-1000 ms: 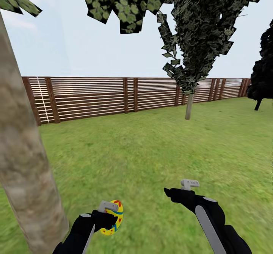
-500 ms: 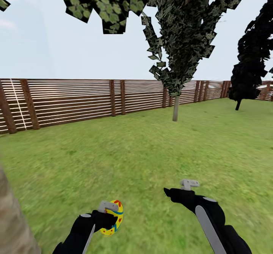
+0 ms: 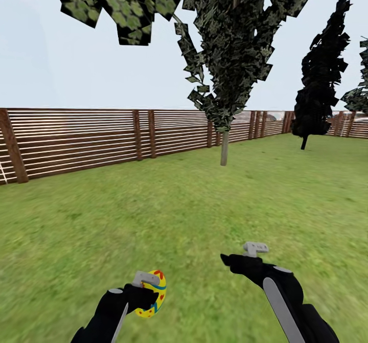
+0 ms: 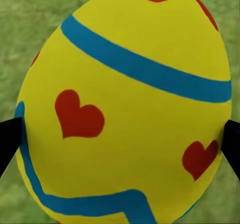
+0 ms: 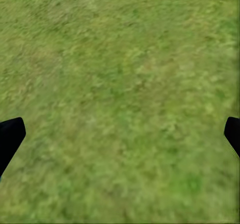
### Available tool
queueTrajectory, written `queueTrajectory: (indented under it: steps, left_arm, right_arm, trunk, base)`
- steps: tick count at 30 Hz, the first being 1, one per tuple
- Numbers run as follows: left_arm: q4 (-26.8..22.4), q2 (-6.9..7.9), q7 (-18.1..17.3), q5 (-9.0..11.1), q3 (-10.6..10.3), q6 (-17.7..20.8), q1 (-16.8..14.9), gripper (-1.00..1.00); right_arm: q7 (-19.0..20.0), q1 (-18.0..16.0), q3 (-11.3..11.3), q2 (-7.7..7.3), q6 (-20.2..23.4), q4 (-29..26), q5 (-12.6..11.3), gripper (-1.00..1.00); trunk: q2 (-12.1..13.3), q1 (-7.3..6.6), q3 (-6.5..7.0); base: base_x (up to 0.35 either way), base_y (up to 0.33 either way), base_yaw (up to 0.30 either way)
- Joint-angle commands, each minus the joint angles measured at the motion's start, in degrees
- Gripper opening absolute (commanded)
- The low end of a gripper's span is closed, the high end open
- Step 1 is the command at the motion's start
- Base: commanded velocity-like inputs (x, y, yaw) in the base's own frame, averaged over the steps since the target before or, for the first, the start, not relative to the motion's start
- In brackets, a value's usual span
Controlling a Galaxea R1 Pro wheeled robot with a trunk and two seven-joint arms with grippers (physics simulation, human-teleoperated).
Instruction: Take the three Easter eggs out of the wicker basket on the lawn in the garden, then place them on the lawn next to a single tree (choose any tree) so that all three eggs are next to the same tree and none are left in the basket.
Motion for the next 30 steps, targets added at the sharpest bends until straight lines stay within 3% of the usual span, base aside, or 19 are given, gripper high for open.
queueTrajectory:
  steps: [1, 9, 17, 20, 22, 30]
  left_arm:
    - [-0.09, -0.05, -0.43, -0.62, 0.06, 0.20, -0.03, -1.00]
    - [-0.09, -0.08, -0.43, -0.62, 0.13, 0.20, -0.03, -1.00]
    - [-0.58, 0.05, -0.59, 2.83, 0.17, 0.68, -0.03, -1.00]
    - [-1.14, 0.23, -0.67, 7.12, 0.28, 1.76, -0.10, -1.00]
    - [-1.36, 0.31, -0.69, 8.36, 0.33, 2.14, -0.11, -1.00]
    - [-1.04, 0.43, -0.34, 8.59, 0.58, 2.40, -0.19, -1.00]
  right_arm:
    - [-0.59, -0.05, 0.12, -0.06, 0.13, -0.06, -0.60, 1.00]
    - [-0.59, -0.04, 0.13, -0.02, 0.15, -0.08, -0.60, 1.00]
    - [-0.59, -0.05, 0.13, -0.05, 0.17, -0.07, -0.60, 1.00]
    - [-0.59, -0.05, 0.13, -0.02, 0.16, -0.06, -0.60, 1.00]
    - [-0.59, -0.05, 0.13, -0.05, 0.16, -0.05, -0.60, 1.00]
    - [-0.54, -0.05, 0.07, 0.03, 0.19, -0.07, -0.68, 1.00]
  trunk:
    - [-0.04, 0.03, -0.07]
    - [-0.04, 0.03, -0.07]
    - [-0.04, 0.03, -0.07]
    - [-0.04, 0.03, -0.07]
    - [-0.04, 0.03, -0.07]
    - [-2.84, 1.57, -1.33]
  base:
    - [0.294, -0.149, -0.004]
    - [0.289, -0.097, -0.001]
    - [0.051, -0.003, 0.000]
    - [0.002, 0.000, 0.000]
    - [0.000, 0.000, 0.000]
    - [0.000, 0.000, 0.000]
